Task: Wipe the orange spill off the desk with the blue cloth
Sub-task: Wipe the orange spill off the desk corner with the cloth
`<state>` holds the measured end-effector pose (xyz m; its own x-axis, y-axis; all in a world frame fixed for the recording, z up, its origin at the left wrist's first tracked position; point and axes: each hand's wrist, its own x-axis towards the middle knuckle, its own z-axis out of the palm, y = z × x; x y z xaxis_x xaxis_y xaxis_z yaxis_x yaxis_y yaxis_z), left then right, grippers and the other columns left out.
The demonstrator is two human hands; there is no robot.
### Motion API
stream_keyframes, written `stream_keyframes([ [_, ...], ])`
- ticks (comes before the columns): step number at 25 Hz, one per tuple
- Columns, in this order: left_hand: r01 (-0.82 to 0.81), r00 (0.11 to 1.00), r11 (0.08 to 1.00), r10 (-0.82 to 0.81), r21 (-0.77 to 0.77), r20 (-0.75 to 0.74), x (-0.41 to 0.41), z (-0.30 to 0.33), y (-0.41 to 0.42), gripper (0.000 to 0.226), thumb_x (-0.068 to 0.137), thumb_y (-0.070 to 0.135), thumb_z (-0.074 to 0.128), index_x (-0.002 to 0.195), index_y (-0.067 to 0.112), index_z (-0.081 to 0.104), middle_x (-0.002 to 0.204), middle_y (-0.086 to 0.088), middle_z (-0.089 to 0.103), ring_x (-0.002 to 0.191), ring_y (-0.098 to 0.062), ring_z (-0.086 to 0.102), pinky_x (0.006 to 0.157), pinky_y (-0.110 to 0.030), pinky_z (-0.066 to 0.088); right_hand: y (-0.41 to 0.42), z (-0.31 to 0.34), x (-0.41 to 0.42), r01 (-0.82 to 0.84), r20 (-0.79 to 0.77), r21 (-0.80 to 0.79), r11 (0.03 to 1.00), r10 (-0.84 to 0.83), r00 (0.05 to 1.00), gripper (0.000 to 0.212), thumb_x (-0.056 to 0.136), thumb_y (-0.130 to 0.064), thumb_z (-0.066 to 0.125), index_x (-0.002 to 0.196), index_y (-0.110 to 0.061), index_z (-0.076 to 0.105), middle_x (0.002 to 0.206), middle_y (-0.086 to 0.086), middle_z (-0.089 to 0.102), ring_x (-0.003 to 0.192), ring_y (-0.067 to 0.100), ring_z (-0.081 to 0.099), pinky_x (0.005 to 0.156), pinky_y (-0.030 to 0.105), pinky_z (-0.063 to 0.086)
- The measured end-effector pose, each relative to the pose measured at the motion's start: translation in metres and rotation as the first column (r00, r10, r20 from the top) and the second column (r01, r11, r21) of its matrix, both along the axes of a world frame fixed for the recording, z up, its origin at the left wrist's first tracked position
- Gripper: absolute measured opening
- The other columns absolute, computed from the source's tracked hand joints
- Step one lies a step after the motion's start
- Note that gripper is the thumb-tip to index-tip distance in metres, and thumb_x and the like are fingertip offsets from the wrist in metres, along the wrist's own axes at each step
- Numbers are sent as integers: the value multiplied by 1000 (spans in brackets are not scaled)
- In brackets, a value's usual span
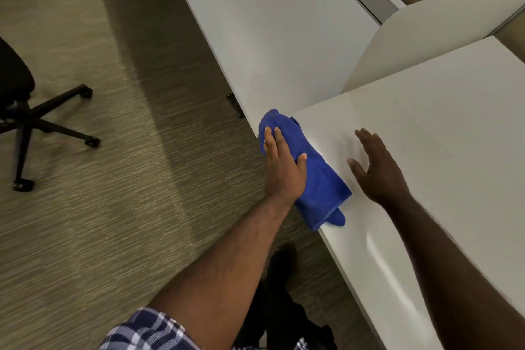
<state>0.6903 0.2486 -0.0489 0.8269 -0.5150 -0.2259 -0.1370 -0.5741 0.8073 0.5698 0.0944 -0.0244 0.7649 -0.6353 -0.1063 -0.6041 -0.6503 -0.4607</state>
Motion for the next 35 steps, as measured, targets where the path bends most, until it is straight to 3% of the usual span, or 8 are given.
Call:
stream_keyframes([
  [3, -56, 994, 996, 49, -69, -95, -11, 0, 1, 82, 102, 26, 50, 155, 9, -10, 165, -9, -18, 153, -25, -3, 110, -21, 12, 8, -9, -17, 16, -16, 17, 1000, -16, 1000, 64, 95, -30, 54, 151, -29, 22, 160, -5, 23, 148, 16, 14, 114, 48, 31],
  [8, -81, 988, 991, 66, -104, -142, -27, 1, 4, 81, 103, 23, 49, 155, 8, -11, 165, -10, -16, 154, -25, 0, 119, -28, 16, 13, -10, -41, 42, -24, -7, 999, -43, 999, 64, 95, -33, 54, 150, -30, 22, 159, -4, 25, 148, 17, 16, 114, 47, 30],
  [15, -127, 973, 985, 101, -117, -206, -65, 2, 12, 79, 103, 22, 48, 154, 6, -10, 166, -10, -11, 154, -23, 2, 114, -19, 7, 17, 2, -67, 46, -4, -28, 999, -46, 999, 65, 94, -32, 56, 150, -30, 23, 159, -4, 26, 148, 17, 17, 112, 50, 34],
  [22, -180, 942, 974, 130, -140, -310, -110, 10, 23, 72, 104, 18, 44, 157, 11, -6, 167, -5, -1, 153, -22, 12, 124, -34, 16, 37, 7, -118, 14, 54, -29, 999, -13, 998, 65, 93, -30, 57, 150, -29, 25, 158, -3, 29, 147, 16, 18, 112, 46, 35],
  [26, -189, 947, 976, 152, -109, -282, -150, 15, 35, 53, 104, 13, 46, 152, 12, 25, 158, -4, 31, 142, -17, 36, 121, -37, 26, 49, 7, -159, 12, 69, -17, 1000, -11, 998, 65, 94, -31, 57, 150, -30, 24, 158, -5, 29, 147, 15, 19, 111, 44, 36],
  [28, -203, 945, 971, 161, -125, -284, -168, 11, 49, 23, 104, 13, 45, 124, 14, 55, 124, -1, 58, 109, -2, 59, 104, -29, 44, 57, 8, -175, 9, 78, -14, 1000, -8, 997, 65, 94, -33, 56, 150, -30, 23, 158, -6, 28, 147, 15, 20, 111, 43, 35],
  [30, -173, 976, 974, 149, -147, -162, -187, 11, 66, 25, 103, 11, 41, 96, 17, 65, 92, 7, 62, 76, 7, 62, 82, -22, 51, 67, 10, -192, 6, 85, -16, 1000, -5, 996, 65, 94, -34, 56, 150, -32, 22, 158, -6, 28, 146, 15, 22, 111, 41, 34],
  [35, 168, 981, 971, -148, -169, 124, -237, 25, 110, 39, 100, 6, 50, 136, 19, 52, 120, 11, 57, 109, -6, 57, 89, -5, 42, 87, 24, -242, 29, 124, -33, 999, -25, 992, 63, 94, -37, 55, 149, -32, 25, 156, -5, 32, 143, 18, 31, 110, 40, 34],
])
